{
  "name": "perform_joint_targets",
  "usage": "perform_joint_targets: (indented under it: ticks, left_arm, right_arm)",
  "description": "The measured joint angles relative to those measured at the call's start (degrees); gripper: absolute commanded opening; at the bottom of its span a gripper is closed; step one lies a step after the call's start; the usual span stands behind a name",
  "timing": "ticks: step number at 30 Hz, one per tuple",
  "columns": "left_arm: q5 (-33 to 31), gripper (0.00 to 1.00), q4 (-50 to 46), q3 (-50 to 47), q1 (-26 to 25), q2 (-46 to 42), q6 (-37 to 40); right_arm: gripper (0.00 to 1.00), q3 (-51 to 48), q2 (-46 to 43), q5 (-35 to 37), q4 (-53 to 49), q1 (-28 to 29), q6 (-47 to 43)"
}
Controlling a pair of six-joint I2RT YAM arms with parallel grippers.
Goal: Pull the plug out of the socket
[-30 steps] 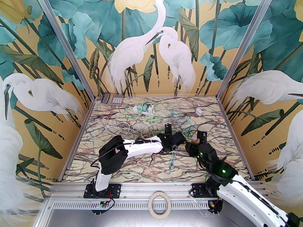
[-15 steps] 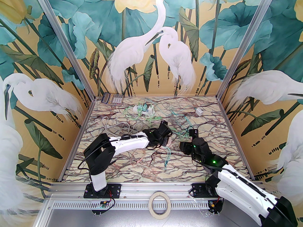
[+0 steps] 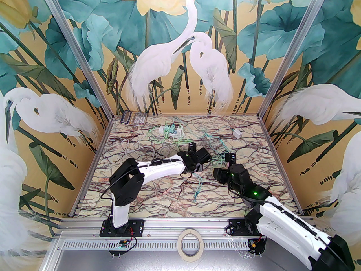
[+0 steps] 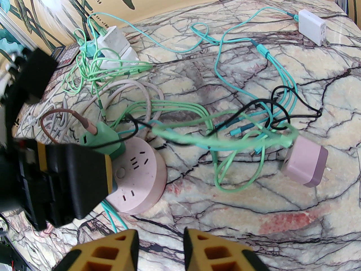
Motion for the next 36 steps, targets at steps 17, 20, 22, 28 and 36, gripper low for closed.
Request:
perform_joint_targets:
  ticks: [17, 20, 22, 28, 36]
  left_arm:
    - [-2.7, 0.33, -1.7, 3.6, 0.6, 4.0, -2.4]
    - [-2.8, 0.34, -0.5, 2.3, 0.7, 3.2, 0.1]
    - [-2.8, 0.34, 0.3, 1.4, 0.7, 2.8, 1.6]
    - [-2.7, 0.35, 2.1, -0.2, 0.8, 1.9, 4.4]
    - [-2.3, 0.35, 2.6, -0.3, 1.1, 1.9, 6.5]
  right_arm:
    - [0.34, -0.3, 5.1, -4.8, 4.8, 0.0, -0.7]
    - [0.32, -0.3, 10.2, -7.7, 7.6, 0.0, -0.6]
    - [0.3, 0.0, 14.8, -9.5, 9.4, 0.0, -0.5]
    - [0.27, 2.4, 27.9, -14.8, 15.9, -2.4, 0.7]
    - [0.3, 6.7, 37.5, -20.3, 22.0, -6.2, 2.2]
